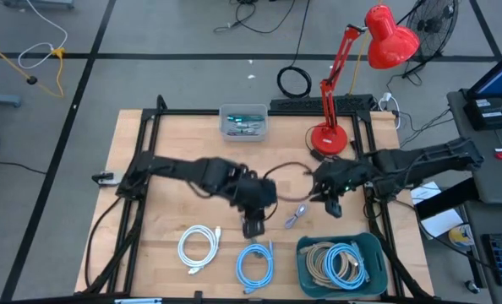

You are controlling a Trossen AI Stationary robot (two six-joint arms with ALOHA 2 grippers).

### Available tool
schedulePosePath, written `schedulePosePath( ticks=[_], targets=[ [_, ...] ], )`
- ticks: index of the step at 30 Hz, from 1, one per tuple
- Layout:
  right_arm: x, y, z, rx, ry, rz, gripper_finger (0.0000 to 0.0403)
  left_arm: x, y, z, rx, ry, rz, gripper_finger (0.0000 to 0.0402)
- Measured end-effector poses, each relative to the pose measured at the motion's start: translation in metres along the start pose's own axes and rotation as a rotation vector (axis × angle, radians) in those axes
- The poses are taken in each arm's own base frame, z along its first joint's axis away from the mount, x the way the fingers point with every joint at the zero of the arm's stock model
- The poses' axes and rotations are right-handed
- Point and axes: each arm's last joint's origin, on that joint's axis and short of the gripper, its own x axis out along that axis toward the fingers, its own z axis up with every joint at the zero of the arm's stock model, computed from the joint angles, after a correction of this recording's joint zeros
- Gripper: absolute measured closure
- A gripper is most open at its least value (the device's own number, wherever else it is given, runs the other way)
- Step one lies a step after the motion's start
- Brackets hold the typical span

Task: Pick & Place USB Port
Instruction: Put the purple usb cable into the gray bin

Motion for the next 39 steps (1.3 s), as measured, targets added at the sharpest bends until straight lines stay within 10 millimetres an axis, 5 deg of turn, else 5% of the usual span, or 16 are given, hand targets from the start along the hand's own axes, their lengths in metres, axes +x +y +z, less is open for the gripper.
schedulePosePath(
  ticks=[5,10,24,39],
  targets=[
    [0.033,0.008,-0.005,-0.160,0.135,-0.013,0.0224,-0.001,-0.025,-0.018,-0.023,0.007,0.135,0.0266],
    [0.068,0.014,-0.011,-0.245,0.246,-0.024,0.0195,-0.002,-0.036,-0.028,-0.083,0.008,0.183,0.0266],
    [0.128,0.004,-0.026,-0.436,0.456,-0.062,0.0249,-0.004,-0.053,-0.038,-0.132,-0.025,0.215,0.0266],
    [0.143,-0.017,-0.019,-0.447,0.415,-0.077,0.0268,-0.006,-0.065,-0.049,-0.156,-0.026,0.243,0.0266]
  ],
)
